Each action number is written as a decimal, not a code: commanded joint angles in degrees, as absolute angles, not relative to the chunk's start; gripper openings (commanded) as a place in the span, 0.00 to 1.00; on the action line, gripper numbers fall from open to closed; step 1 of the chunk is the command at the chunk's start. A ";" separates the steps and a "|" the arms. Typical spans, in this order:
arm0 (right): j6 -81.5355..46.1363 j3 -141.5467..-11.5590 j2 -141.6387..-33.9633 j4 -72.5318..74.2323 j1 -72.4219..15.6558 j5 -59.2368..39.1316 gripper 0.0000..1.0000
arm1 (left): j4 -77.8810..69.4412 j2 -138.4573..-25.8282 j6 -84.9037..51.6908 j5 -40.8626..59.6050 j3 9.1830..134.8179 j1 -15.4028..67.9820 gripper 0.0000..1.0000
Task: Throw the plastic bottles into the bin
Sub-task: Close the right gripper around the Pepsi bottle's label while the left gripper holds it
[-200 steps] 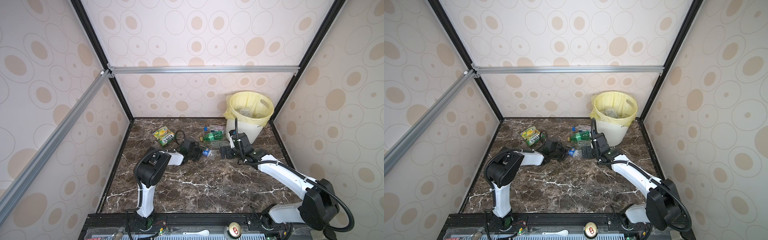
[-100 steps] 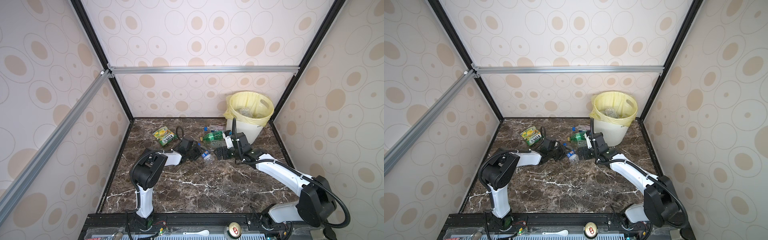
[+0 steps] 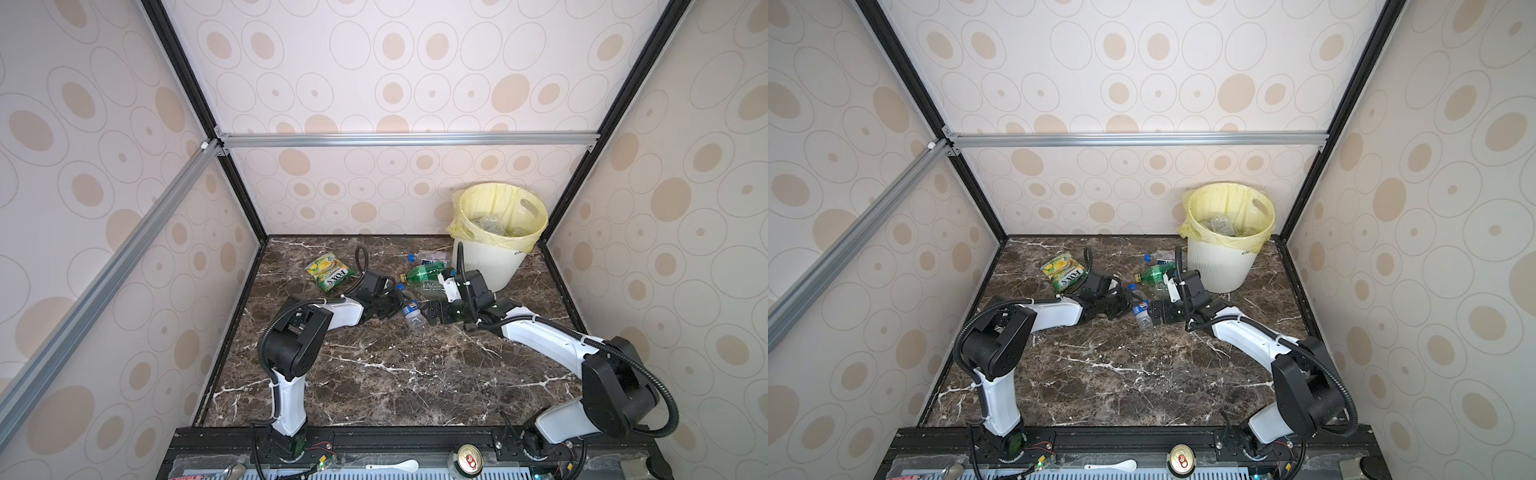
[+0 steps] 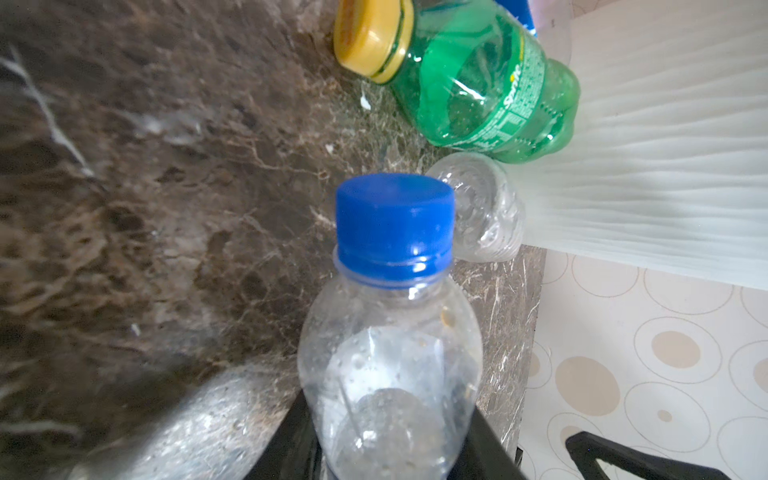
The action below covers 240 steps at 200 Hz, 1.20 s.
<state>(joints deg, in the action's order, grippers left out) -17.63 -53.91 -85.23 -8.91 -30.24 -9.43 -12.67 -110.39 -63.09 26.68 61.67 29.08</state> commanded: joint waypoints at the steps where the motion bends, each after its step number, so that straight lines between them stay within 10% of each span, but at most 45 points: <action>1: -18.61 -53.88 -86.16 -7.34 -30.18 -10.80 1.00 | -12.26 -108.46 -63.16 29.03 64.20 28.55 0.43; 240: -21.01 -60.73 -85.12 -7.12 -30.73 -13.22 1.00 | -8.36 -98.54 -64.37 34.78 70.71 27.51 0.42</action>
